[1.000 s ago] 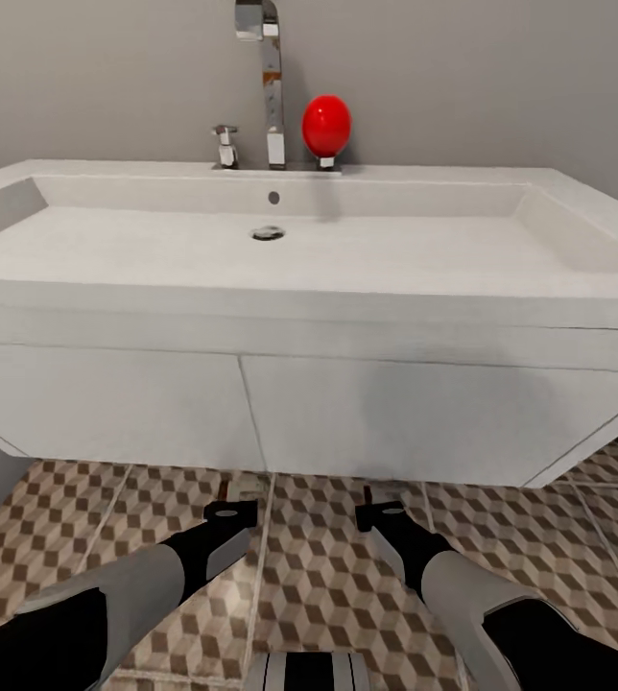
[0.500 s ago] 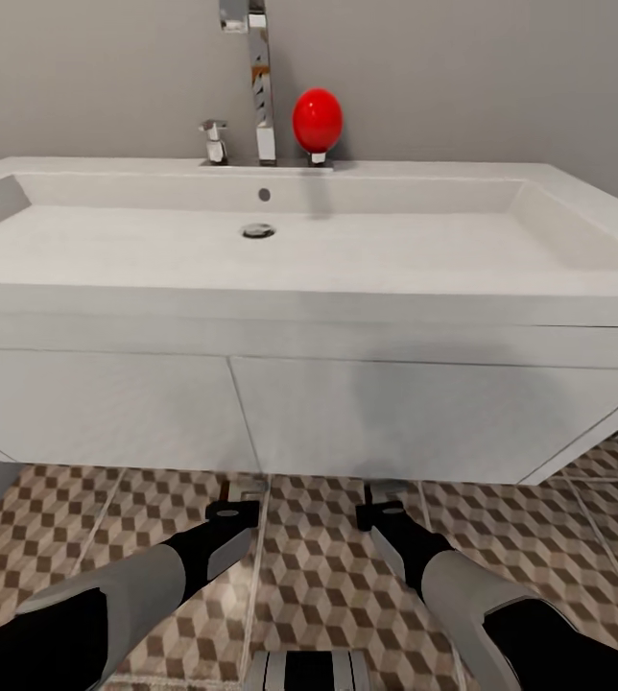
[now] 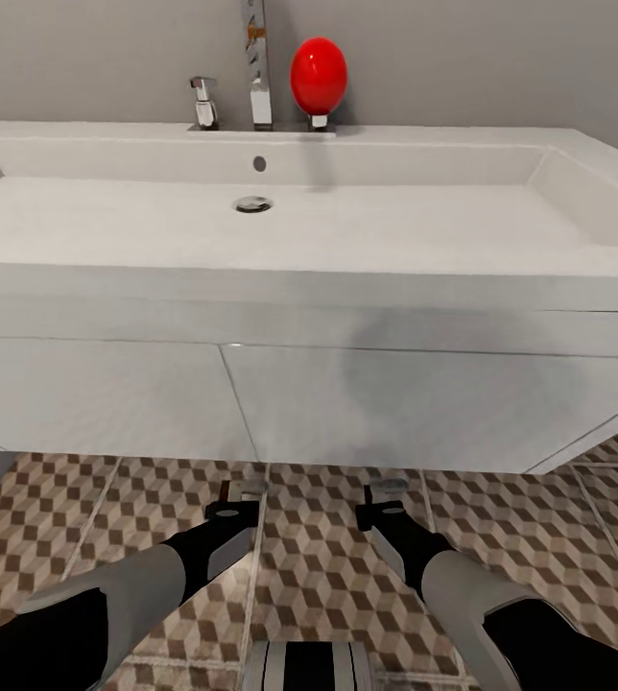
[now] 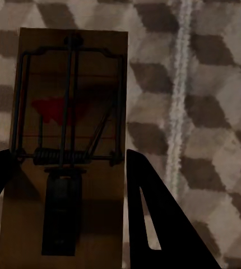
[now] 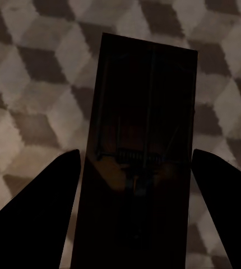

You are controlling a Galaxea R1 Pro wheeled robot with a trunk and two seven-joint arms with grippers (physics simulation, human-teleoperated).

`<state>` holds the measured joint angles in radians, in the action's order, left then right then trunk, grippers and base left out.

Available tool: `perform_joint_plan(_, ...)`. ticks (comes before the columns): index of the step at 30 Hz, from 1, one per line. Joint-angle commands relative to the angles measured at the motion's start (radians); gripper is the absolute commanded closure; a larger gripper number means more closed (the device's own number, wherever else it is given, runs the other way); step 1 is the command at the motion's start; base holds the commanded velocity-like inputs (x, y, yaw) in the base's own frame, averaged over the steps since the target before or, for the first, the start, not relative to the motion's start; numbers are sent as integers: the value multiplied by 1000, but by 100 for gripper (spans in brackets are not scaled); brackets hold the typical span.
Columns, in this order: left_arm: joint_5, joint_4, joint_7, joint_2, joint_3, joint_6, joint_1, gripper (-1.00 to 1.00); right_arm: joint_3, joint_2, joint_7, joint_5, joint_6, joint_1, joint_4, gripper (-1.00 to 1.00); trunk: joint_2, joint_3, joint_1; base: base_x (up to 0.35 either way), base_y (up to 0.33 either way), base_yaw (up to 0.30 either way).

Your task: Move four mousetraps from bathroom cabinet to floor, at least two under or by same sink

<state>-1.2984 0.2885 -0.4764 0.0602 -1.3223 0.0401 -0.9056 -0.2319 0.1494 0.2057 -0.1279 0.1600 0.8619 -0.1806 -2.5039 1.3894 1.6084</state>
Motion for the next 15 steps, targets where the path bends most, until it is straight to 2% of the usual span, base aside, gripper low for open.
perform_joint_plan(1,2,2,-7,0,-6,6,-1,100,-9,0,6,-10,6,0,-2,100,-1,5,0,0,0,0)
perform_joint_plan(7,2,1,-7,-1,-6,6,-1,100,-9,0,6,-10,6,0,-2,100,-2,28,3,0,0,0)
perform_joint_plan(15,2,1,-7,-2,-8,6,-1,100,-9,-1,6,-10,6,0,-2,100,-2,28,3,0,0,0)
